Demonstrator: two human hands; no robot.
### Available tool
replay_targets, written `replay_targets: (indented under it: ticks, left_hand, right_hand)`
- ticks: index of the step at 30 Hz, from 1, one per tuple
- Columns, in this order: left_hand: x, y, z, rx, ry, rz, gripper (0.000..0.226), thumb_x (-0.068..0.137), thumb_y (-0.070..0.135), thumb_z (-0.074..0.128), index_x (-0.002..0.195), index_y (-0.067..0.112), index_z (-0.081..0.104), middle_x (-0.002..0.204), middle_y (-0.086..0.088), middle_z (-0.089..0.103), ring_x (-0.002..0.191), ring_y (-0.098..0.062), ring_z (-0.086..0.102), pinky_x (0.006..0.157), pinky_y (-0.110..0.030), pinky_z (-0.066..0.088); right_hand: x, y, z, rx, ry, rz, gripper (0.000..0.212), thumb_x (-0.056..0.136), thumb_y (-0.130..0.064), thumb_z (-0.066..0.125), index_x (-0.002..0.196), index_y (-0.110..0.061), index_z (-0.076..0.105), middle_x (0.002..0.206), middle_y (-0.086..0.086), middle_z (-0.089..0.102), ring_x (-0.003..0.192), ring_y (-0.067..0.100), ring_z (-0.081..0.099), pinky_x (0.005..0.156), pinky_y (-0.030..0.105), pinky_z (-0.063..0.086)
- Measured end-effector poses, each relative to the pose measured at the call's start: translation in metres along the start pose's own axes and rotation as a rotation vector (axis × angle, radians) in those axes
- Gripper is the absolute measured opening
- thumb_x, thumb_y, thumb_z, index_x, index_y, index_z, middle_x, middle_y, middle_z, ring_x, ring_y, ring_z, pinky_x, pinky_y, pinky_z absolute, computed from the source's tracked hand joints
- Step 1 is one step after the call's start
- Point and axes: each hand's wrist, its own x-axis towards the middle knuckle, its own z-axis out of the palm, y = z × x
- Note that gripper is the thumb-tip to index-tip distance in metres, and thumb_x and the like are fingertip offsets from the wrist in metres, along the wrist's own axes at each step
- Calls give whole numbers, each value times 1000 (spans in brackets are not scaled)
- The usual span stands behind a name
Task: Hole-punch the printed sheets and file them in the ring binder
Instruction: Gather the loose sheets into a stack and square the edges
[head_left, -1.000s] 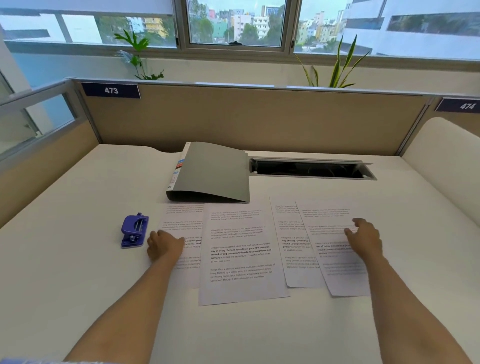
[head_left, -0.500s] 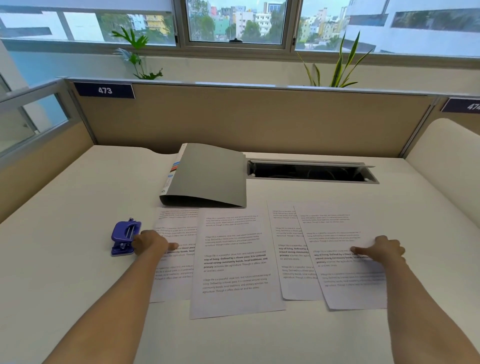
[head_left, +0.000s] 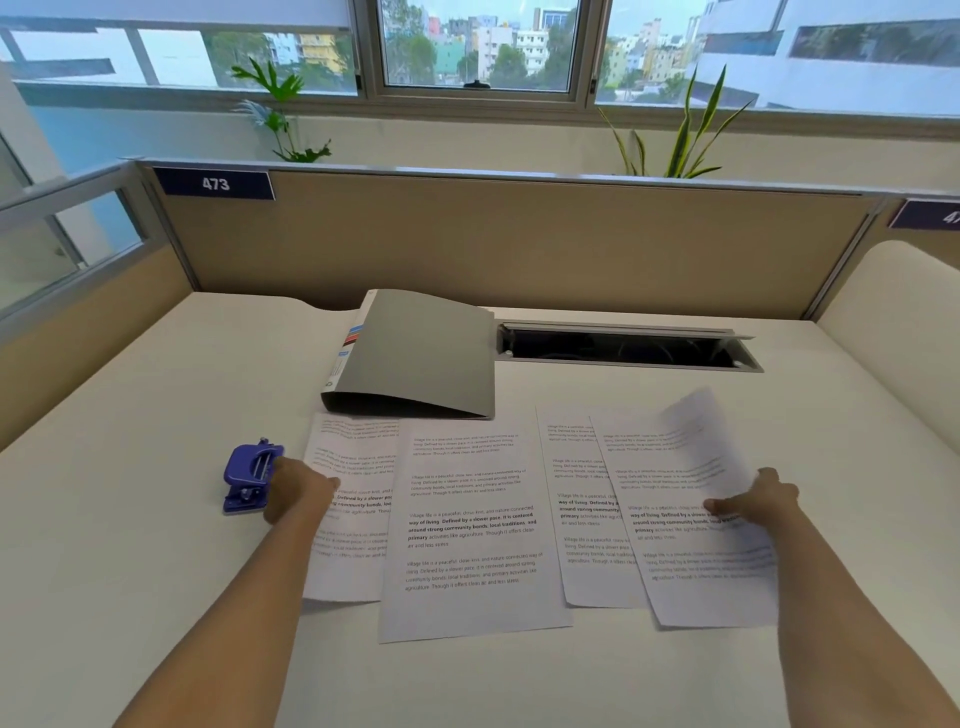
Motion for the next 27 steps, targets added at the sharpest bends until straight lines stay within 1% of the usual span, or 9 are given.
replay_targets:
  ticks: [3,5,8,10,15,17,20,24,27]
  left_hand:
    - [-3,-1,-12,17,-33,53,40,86,16,65,120,-3,55,119,-22,61,107,-39,57,81,-40,45]
    - [-5,2,-23,86,-71,93,37,89,18,62,120,-3,58,121,-22,60,111,-38,56,73,-37,40]
    - [-12,7,-39,147,-88,139,42,88,20,63,124,-2,57,124,-21,59,113,-37,55,75,-37,43]
    - [-18,10,-50,129,-60,144,41,87,16,65,123,-1,58,125,-21,59,113,-37,56,82,-38,46]
    - [-37,17,-83,9,85,209,32,87,10,63,119,3,63,118,-23,62,105,-41,59,80,-41,49]
    - [-48,20,-99,-25,131,247,30,89,11,61,117,2,63,117,-24,62,104,-42,59,83,-44,50]
    - [-65,24,-123,-58,199,326,27,91,12,59,115,0,63,115,-25,62,102,-42,59,78,-43,49]
    - [-74,29,-150,-147,313,423,27,92,16,58,114,1,64,113,-25,63,100,-42,59,68,-38,42]
    - [-70,33,-158,-261,318,495,30,93,20,55,117,4,64,112,-21,65,94,-37,61,63,-34,43]
  right_hand:
    - [-7,-2,-2,-4,25,-35,84,70,-14,82,134,-1,30,130,25,45,118,41,47,90,46,42]
    - [-13,-3,-5,-42,42,-56,71,74,-11,77,130,-4,35,120,22,52,111,39,52,80,40,41]
    - [-22,-4,-9,-64,71,-83,51,79,-10,70,125,-9,48,101,15,53,95,32,53,76,35,39]
    - [-28,-7,-14,-39,95,-117,44,81,-9,66,123,-12,53,106,16,57,97,32,54,77,34,38]
    - [-42,-18,-26,28,164,-202,40,87,-15,62,126,-17,55,119,17,60,93,30,52,75,34,38]
    - [-48,-23,-32,48,189,-228,38,88,-18,60,126,-18,55,116,16,60,94,32,54,74,35,39]
    - [-61,-33,-42,62,240,-277,36,90,-22,57,126,-19,55,111,14,61,87,29,50,74,36,40]
    - [-85,-50,-62,117,299,-374,37,91,-23,58,128,-18,55,125,17,59,110,38,53,85,41,43]
    - [-104,-60,-81,255,353,-471,40,88,-23,61,127,-17,57,125,16,60,113,37,54,92,43,42]
